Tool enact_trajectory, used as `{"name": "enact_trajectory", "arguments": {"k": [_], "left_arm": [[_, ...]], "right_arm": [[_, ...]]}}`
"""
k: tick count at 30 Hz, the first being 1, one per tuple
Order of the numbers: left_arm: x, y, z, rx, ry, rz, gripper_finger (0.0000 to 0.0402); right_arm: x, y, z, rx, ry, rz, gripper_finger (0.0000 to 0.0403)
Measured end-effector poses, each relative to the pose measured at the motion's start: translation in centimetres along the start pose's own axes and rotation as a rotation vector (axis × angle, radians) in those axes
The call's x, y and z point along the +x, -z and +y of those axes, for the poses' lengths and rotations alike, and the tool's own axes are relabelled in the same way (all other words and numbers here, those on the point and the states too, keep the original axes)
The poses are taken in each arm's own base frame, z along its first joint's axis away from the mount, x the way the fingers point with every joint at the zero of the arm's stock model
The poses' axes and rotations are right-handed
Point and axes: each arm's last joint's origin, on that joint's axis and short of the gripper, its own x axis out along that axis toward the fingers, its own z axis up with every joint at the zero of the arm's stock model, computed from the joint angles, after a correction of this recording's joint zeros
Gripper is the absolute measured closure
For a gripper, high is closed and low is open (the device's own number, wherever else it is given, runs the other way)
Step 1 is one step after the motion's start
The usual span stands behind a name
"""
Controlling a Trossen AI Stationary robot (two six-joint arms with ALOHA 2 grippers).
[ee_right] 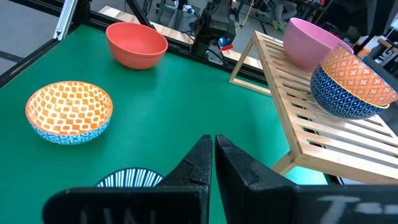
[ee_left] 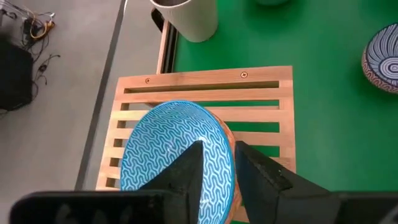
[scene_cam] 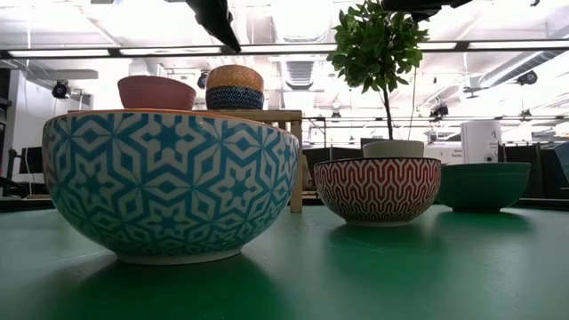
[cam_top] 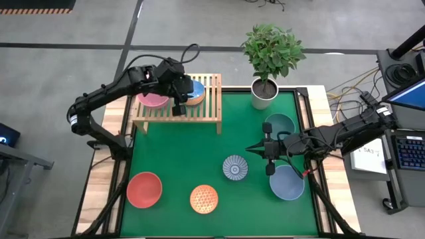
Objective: Place and stack bowls onto a shelf
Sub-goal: Stack the light blue patterned bowl on top of the yellow patterned bowl on the shelf, then stack the orange bowl on top of the pink bowl on the shelf
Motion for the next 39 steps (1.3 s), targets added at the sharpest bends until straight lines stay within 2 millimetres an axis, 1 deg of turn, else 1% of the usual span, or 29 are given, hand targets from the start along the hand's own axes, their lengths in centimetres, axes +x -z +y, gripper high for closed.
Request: {"name": "enact_trajectory", "arguments": {"k": [4, 6, 10, 14, 17, 22, 25, 27, 30, 35, 37, 39], "left_arm": [[0.6, 0.5, -0.3, 0.003, 0.014, 0.029, 0.0383], [1.0, 0.7, -0.4, -0.003, 0.021, 0.044, 0.0396], [1.7, 1.1, -0.6, -0.023, 0.027, 0.059, 0.0387], [2.6, 1.5, -0.9, -0.036, 0.039, 0.081, 0.0398], [3.0, 1.8, -1.1, -0.055, 0.045, 0.096, 0.0398], [3.1, 1.9, -1.2, -0.060, 0.046, 0.099, 0.0398], [2.4, 1.9, -1.2, -0.084, 0.040, 0.082, 0.0398], [1.6, 1.9, -1.4, -0.110, 0.036, 0.069, 0.0398], [0.2, 2.1, -2.1, -0.137, 0.075, 0.027, 0.0400], [-2.4, 2.9, -4.4, -0.156, 0.111, -0.097, 0.0401], [-3.1, 3.4, -5.7, -0.188, 0.131, -0.169, 0.0401], [-3.5, 4.1, -7.5, -0.196, 0.173, -0.233, 0.0401]], "right_arm": [[0.0, 0.0, 0.0, 0.000, 0.000, 0.000, 0.0394], [0.0, 0.0, 0.0, 0.000, 0.000, 0.000, 0.0394], [0.0, 0.0, 0.0, 0.004, -0.001, 0.002, 0.0394], [0.0, 0.0, 0.0, 0.007, -0.001, 0.004, 0.0394], [0.0, 0.0, 0.0, 0.007, -0.001, 0.004, 0.0394], [0.0, 0.0, 0.0, 0.007, -0.001, 0.004, 0.0394], [0.0, 0.0, 0.0, 0.007, -0.001, 0.004, 0.0394], [0.0, 0.0, 0.0, 0.007, -0.001, 0.004, 0.0394], [0.0, 0.0, 0.0, 0.007, -0.001, 0.004, 0.0394], [0.0, 0.0, 0.0, 0.017, -0.001, 0.004, 0.0394], [0.0, 0.1, 0.0, 0.042, -0.002, 0.006, 0.0394], [0.3, 0.2, 0.2, 0.067, -0.002, 0.009, 0.0394]]}}
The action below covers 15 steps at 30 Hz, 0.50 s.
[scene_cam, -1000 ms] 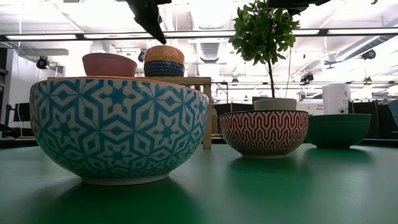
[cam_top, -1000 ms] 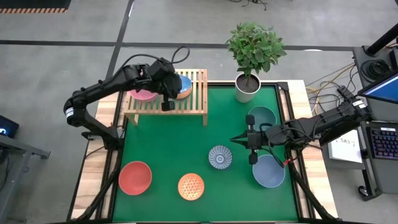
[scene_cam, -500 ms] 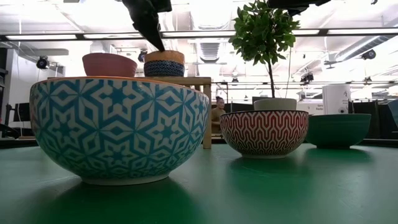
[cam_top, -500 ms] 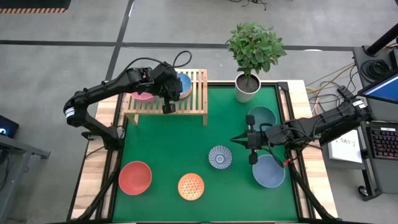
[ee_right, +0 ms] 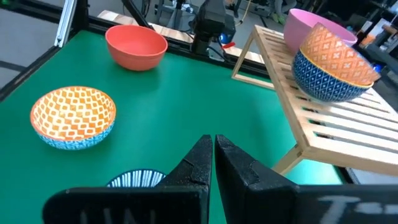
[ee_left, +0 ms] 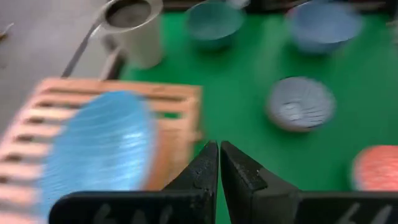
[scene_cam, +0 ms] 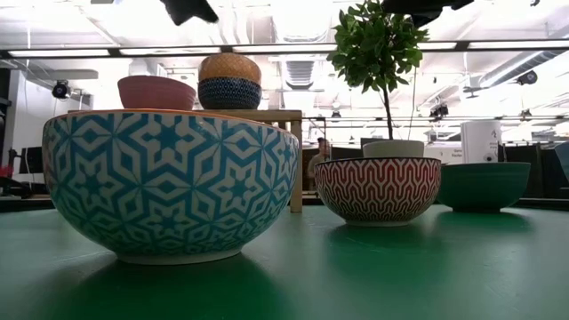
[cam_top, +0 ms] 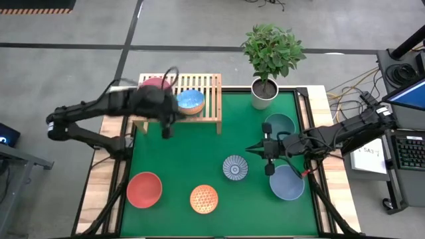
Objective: Place and stack bowls onto a shelf
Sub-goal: Stack the orange bowl on top of the pink bowl on the shelf
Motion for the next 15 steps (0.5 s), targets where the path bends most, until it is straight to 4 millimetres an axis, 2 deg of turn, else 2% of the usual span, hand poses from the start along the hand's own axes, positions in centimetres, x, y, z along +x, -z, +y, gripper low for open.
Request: {"name": "enact_trajectory", "arguments": {"k": [5, 8, 11, 15], "left_arm": [[-0.5, 2.6, -3.9, 0.038, 0.145, -0.096, 0.0401], [-0.4, 4.0, -5.9, 0.006, 0.230, -0.116, 0.0401], [-0.1, 5.0, -7.6, -0.046, 0.302, -0.096, 0.0402], [0.6, 6.1, -9.5, -0.115, 0.315, -0.012, 0.0402]], "right_arm": [[1.1, 0.3, 0.4, -0.005, -0.002, 0.017, 0.0394], [1.6, 0.3, 0.6, -0.025, -0.002, 0.015, 0.0394], [1.9, 0.5, 0.7, -0.051, -0.003, 0.028, 0.0394], [2.0, 0.5, 0.5, -0.064, 0.006, 0.028, 0.0394]]}}
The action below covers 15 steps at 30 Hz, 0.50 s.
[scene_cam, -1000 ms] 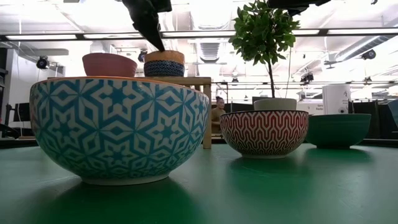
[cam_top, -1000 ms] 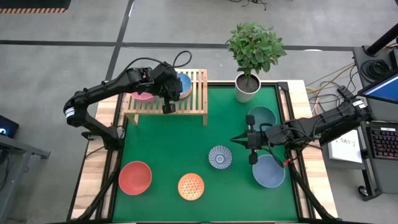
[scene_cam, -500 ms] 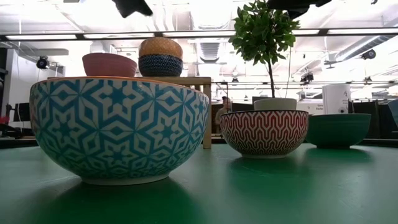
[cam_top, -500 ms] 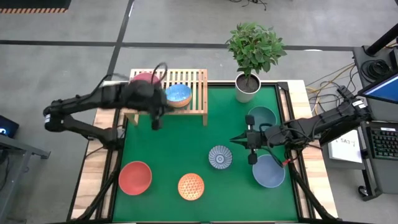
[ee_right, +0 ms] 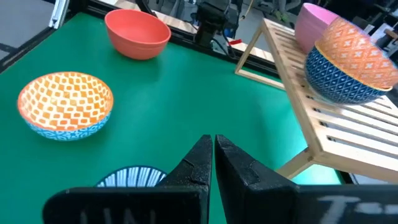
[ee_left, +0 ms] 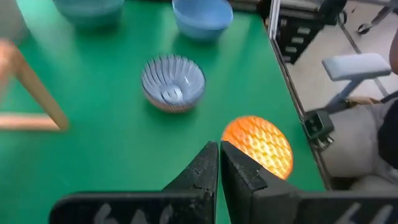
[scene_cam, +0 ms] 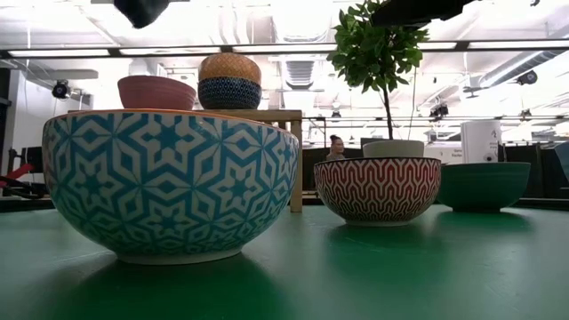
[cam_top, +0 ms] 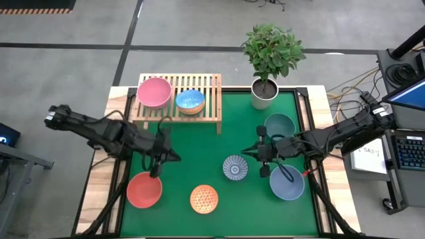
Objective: Place and stack bowls onto a shelf
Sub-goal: Stack the orange bowl on top of the pink bowl on the shelf
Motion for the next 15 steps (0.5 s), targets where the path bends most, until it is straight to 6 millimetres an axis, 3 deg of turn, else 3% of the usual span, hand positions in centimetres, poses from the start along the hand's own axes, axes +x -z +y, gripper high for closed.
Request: {"name": "enact_trajectory", "arguments": {"k": [15], "left_arm": [[3.6, 1.5, -2.1, -0.519, -0.060, 0.404, 0.0402]], "right_arm": [[-0.1, 0.1, -1.8, -0.083, 0.064, 0.005, 0.0394]]}}
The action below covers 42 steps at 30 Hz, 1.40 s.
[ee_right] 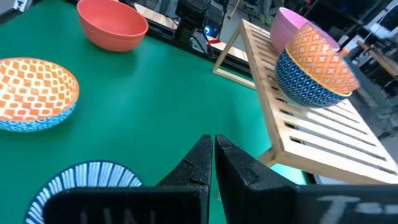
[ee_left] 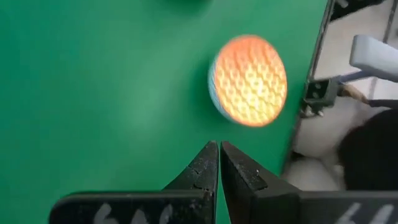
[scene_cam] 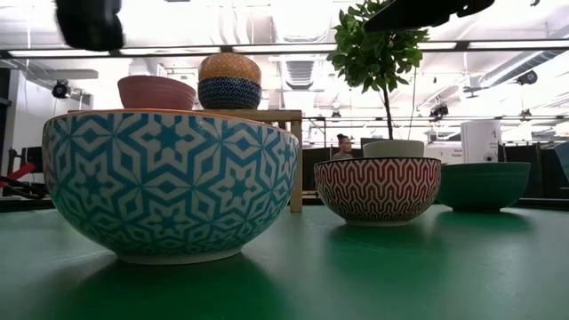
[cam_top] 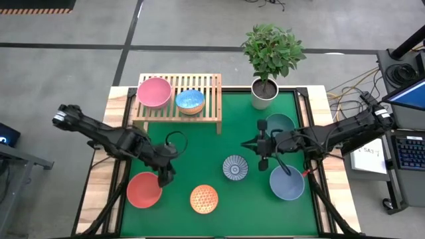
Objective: Place and stack bowls onto a shelf
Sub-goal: Stack the orange bowl on top of the pink bowl on the shelf
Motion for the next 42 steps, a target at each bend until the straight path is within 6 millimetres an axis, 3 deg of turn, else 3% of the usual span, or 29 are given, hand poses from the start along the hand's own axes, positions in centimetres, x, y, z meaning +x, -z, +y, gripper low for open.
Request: {"name": "enact_trajectory", "arguments": {"k": [8, 11, 18, 21, 28, 38, 42], "left_arm": [[2.4, 1.6, -3.1, -0.376, -0.024, 0.191, 0.0400], [2.8, 2.2, -4.6, -0.418, -0.063, 0.237, 0.0389], [4.0, 4.0, -6.0, -0.473, -0.386, 0.280, 0.0327], [5.4, 4.9, -6.4, -0.474, -0.443, 0.295, 0.0288], [8.3, 6.4, -5.4, -0.499, -0.571, 0.307, 0.0243], [11.5, 7.9, -3.3, -0.478, -0.528, 0.215, 0.0243], [12.0, 8.3, -2.5, -0.479, -0.554, 0.215, 0.0264]], "right_arm": [[-0.1, 0.1, -0.7, -0.013, 0.023, 0.002, 0.0394], [-0.1, 0.1, -0.7, -0.043, 0.022, 0.002, 0.0394], [-0.1, -0.1, -0.8, -0.091, 0.028, -0.013, 0.0394], [-0.1, -0.2, -0.8, -0.110, 0.033, -0.026, 0.0394], [-0.2, -0.6, -1.0, -0.148, 0.050, -0.062, 0.0394], [-0.2, -1.0, -1.1, -0.154, 0.065, -0.096, 0.0394], [-0.2, -1.0, -1.1, -0.134, 0.065, -0.096, 0.0394]]}}
